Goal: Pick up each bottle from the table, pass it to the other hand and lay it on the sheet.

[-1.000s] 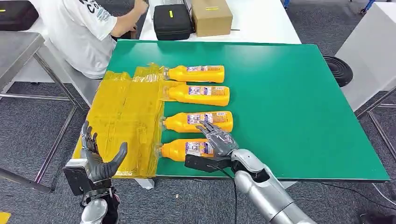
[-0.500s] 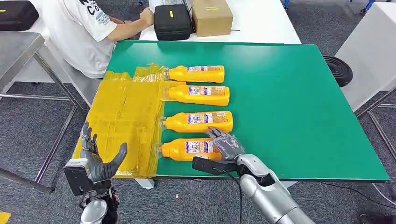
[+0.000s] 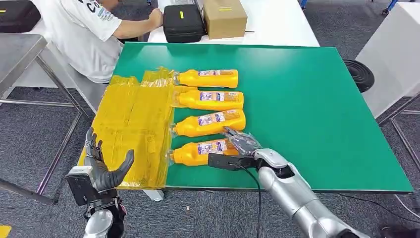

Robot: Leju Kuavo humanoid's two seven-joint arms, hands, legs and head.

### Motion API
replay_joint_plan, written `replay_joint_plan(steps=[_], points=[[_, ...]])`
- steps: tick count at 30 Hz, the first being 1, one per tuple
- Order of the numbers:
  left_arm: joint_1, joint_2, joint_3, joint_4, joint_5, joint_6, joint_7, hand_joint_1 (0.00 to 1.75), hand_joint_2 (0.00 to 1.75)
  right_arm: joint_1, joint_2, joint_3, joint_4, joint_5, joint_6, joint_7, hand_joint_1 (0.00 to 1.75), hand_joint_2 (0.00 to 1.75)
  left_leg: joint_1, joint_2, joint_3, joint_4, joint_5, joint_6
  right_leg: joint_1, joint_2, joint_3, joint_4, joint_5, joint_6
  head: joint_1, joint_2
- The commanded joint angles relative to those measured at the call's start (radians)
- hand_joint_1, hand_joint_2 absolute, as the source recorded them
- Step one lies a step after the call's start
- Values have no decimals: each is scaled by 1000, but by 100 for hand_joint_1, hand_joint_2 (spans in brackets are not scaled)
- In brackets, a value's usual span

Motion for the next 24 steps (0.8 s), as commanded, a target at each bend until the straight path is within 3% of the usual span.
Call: replay_joint_plan(steps=[1, 6, 10, 14, 16, 17, 19, 24], points=[[-44, 23, -3, 64, 11, -4, 10, 0, 175, -109, 5, 64, 158, -14, 33, -10, 148, 175, 0, 1, 5, -1, -2, 0, 0, 0, 5, -1, -1, -2, 0, 0], [-48, 26, -3, 76, 16, -4, 14, 0, 175, -109, 17, 74, 181, -19, 30, -14, 152, 175, 0, 1, 4, -1, -1, 0, 1, 0, 4, -1, -1, -2, 0, 0], [-47, 26, -5, 97, 28, -5, 14, 0, 175, -98, 19, 80, 202, -21, 21, -18, 154, 175, 0, 2, 15, -2, -5, 0, 1, -1, 15, -2, -5, -5, 0, 0], [-46, 24, -5, 99, 30, -5, 13, 0, 175, -92, 16, 80, 203, -23, 20, -23, 152, 175, 1, 0, 10, -2, -3, 0, 1, -1, 10, -2, -3, -3, 0, 0], [-47, 24, -3, 104, 35, -4, 13, 0, 175, -89, 13, 82, 203, -22, 18, -29, 157, 175, 0, 0, 8, -1, -2, 0, 1, -1, 8, -1, -2, -2, 0, 0], [-49, 22, -3, 108, 38, -3, 12, 0, 175, -86, 13, 83, 203, -27, 18, -38, 171, 175, 0, 0, 11, -1, -3, 0, 1, -1, 11, -2, -3, -3, 0, 0], [-49, 22, -2, 109, 39, -3, 12, 0, 175, -85, 14, 80, 201, -32, 14, -48, 171, 175, 0, 0, 9, -1, -2, 0, 1, -1, 9, -2, -2, -3, 0, 0], [-48, 14, -4, 115, 47, -4, 7, 0, 175, -28, 38, -6, 97, -145, -79, -228, 175, 175, 1, 0, 10, -1, -2, 0, 1, -1, 10, -2, -2, -3, 0, 0]])
